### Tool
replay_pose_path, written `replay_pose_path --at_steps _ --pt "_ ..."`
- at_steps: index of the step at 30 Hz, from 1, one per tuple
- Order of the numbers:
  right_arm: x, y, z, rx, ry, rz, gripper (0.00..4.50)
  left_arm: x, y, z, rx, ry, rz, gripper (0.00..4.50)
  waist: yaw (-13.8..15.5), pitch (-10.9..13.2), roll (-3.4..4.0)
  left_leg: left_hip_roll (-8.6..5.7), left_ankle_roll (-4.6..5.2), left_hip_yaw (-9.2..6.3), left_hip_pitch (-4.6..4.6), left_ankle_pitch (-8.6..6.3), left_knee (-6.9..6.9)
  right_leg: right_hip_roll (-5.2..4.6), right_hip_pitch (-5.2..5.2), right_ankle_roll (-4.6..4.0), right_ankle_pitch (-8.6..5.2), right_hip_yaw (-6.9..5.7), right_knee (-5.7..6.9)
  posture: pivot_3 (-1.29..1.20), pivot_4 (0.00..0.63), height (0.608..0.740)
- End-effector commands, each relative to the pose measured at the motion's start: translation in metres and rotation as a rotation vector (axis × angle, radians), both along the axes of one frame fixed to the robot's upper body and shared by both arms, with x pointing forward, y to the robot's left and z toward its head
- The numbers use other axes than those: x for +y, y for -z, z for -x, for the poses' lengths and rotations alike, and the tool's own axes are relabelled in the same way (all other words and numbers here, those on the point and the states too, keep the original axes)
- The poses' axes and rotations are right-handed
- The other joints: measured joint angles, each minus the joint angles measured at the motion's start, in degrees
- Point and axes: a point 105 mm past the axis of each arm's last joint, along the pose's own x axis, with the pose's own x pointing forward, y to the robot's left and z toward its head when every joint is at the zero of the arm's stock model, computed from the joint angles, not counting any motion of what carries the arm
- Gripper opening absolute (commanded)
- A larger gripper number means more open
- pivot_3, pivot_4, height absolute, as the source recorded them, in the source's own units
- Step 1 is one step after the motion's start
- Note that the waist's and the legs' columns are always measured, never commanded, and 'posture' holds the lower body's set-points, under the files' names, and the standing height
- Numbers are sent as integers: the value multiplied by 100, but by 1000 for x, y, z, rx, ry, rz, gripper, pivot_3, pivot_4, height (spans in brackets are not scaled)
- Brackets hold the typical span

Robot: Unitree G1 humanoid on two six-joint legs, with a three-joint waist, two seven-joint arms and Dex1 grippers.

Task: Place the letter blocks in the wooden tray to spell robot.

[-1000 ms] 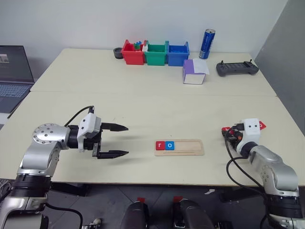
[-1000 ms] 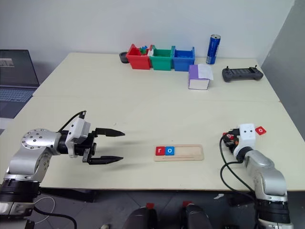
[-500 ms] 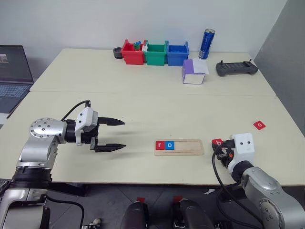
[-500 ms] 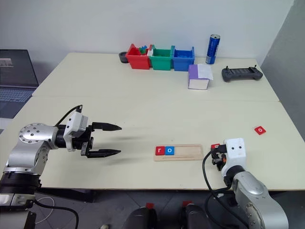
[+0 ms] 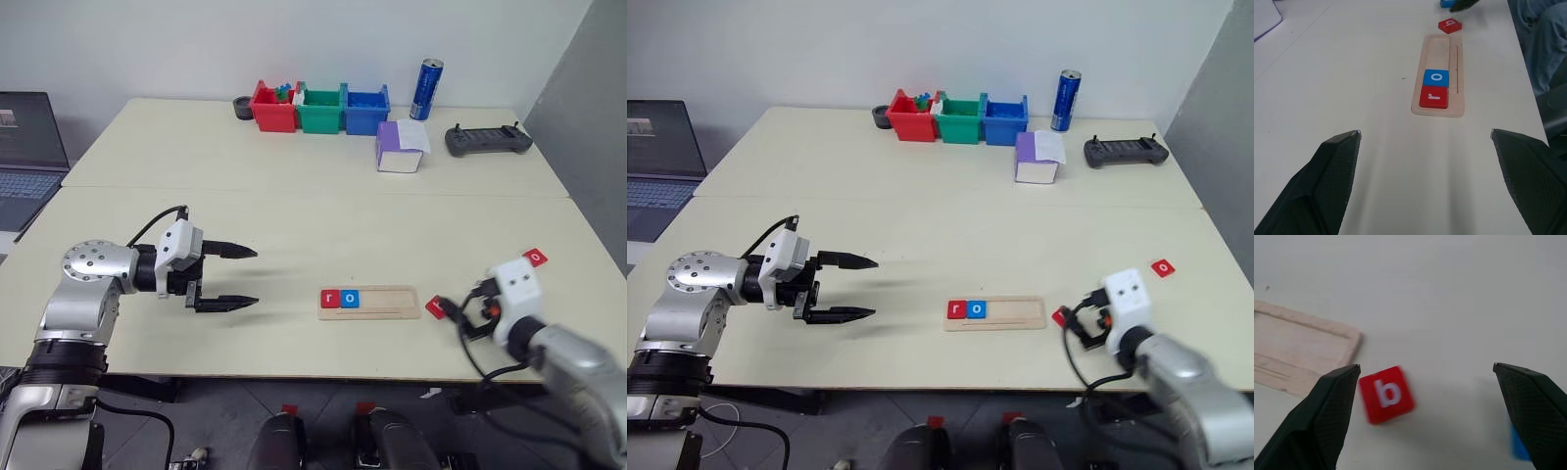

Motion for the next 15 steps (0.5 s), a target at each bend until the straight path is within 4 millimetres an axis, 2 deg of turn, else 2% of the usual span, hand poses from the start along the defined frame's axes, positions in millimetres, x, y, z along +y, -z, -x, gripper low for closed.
replay_pose_path --at_steps 1,3,7,11,15 --pt "-4 -22 12 35 -415 21 4476 2 -13 0 -51 -2 3 4500 9 -1 -5 2 0 -4 0 0 -5 2 1 0 0 -5 -6 0 150 740" --pt "-13 -20 20 106 -576 57 4476 2 -14 0 -53 -1 2 4500 18 0 -7 7 0 -11 0 0 -10 11 2 -4 -3 -11 -11 0 150 740" --pt "-34 -13 -9 125 -715 213 4476 4 -16 0 -65 -17 -2 4500 -51 6 -11 13 0 -4 7 0 -4 18 2 -1 -5 -3 -3 0 150 740" --pt "-27 -9 -31 111 -892 301 4476 9 -18 6 -74 -37 -8 4500 -63 11 -11 14 -4 6 15 3 -6 14 0 -1 -4 2 6 0 150 740" --pt "-16 0 -34 122 -1016 311 4476 13 -18 13 -71 -51 -15 4500 -25 11 -9 22 -9 14 15 5 -7 15 0 -3 -5 2 9 0 150 740"
